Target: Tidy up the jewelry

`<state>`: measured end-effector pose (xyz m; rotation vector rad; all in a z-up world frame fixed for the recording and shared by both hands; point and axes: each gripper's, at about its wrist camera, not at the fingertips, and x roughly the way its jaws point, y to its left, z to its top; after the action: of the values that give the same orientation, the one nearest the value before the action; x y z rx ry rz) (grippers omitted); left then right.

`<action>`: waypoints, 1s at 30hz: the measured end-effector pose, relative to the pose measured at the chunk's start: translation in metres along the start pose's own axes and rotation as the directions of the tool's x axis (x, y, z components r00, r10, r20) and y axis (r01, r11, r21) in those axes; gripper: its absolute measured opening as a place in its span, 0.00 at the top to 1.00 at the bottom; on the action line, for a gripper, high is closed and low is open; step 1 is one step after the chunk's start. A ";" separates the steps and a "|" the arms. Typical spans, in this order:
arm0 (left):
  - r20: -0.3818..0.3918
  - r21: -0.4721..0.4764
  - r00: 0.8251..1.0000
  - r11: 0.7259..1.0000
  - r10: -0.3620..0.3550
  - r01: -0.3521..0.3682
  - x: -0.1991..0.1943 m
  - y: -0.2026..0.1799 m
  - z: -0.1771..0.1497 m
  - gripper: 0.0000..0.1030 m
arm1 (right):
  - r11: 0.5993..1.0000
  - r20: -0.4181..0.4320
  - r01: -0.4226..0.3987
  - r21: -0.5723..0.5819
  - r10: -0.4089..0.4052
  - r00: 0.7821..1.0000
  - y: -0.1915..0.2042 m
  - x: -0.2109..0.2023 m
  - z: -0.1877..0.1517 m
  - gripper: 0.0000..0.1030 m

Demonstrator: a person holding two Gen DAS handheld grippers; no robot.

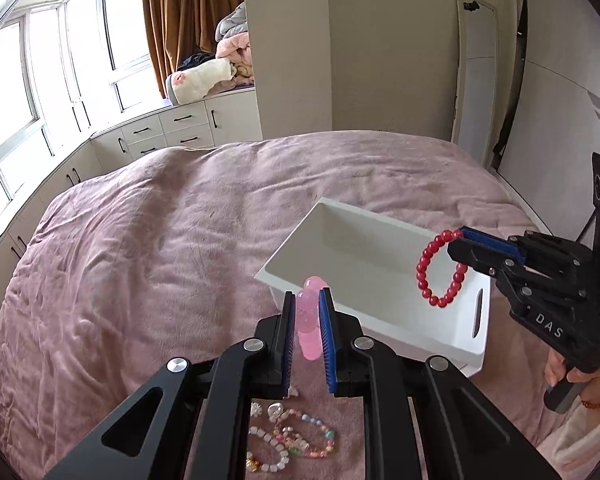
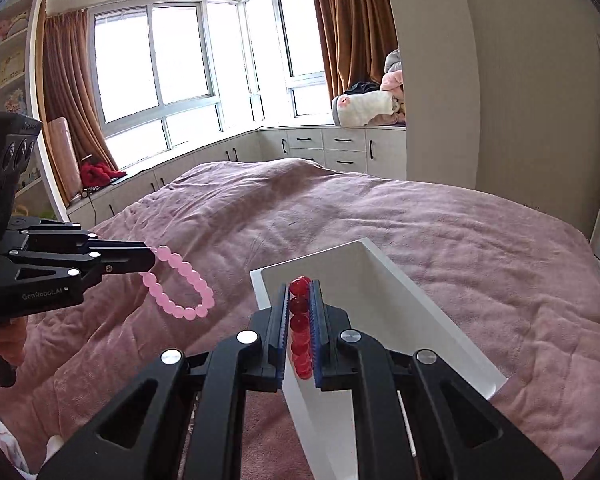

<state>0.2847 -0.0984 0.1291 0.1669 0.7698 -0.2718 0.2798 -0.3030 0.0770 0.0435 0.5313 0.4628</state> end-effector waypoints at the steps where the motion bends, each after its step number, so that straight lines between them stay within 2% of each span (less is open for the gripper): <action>1: 0.009 -0.004 1.000 1.000 -0.007 0.007 0.007 -0.005 0.006 0.83 | 1.000 0.000 0.011 0.003 -0.011 1.000 -0.006 0.001 -0.002 0.90; 5: 0.039 0.011 0.999 0.999 -0.037 0.036 0.035 -0.027 0.029 0.83 | 0.999 -0.008 0.042 0.034 -0.042 0.999 -0.030 0.004 -0.012 0.90; 9: 0.038 0.014 0.998 0.998 -0.058 0.058 0.067 -0.045 0.038 0.86 | 0.996 -0.023 0.061 0.061 -0.060 0.998 -0.051 0.009 -0.019 0.90; 14: 0.001 0.020 0.997 0.997 -0.077 0.077 0.101 -0.060 0.030 0.87 | 0.997 -0.104 0.049 0.062 -0.042 0.994 -0.056 0.031 -0.031 0.90; 18: -0.007 0.015 0.997 0.997 -0.075 0.075 0.106 -0.054 0.011 0.87 | 0.997 -0.129 0.040 0.067 -0.031 0.991 -0.053 0.043 -0.037 0.88; 20: -0.005 0.026 0.998 0.998 -0.065 0.065 0.106 -0.051 0.003 0.83 | 0.997 -0.123 0.035 0.064 -0.027 0.992 -0.048 0.044 -0.036 0.87; 22: 0.003 0.018 0.999 0.998 -0.052 0.052 0.105 -0.044 -0.004 0.75 | 0.998 -0.114 0.041 0.048 -0.035 0.993 -0.041 0.043 -0.034 0.77; 24: 0.014 -0.008 0.999 0.999 -0.037 0.037 0.100 -0.034 -0.010 0.61 | 0.998 -0.095 0.049 0.034 -0.045 0.994 -0.037 0.040 -0.033 0.58; 26: 0.041 -0.031 0.999 0.999 -0.019 0.020 0.092 -0.025 -0.016 0.44 | 0.998 -0.080 0.051 0.035 -0.048 0.996 -0.035 0.036 -0.030 0.54; 30: 0.063 -0.028 0.998 0.999 0.025 -0.024 0.079 -0.012 -0.027 0.36 | 0.997 -0.046 0.048 0.052 -0.045 0.998 -0.037 0.028 -0.025 0.51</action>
<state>0.3170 -0.1170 0.0540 0.1410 0.7078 -0.2422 0.3038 -0.3262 0.0365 0.0721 0.5876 0.4049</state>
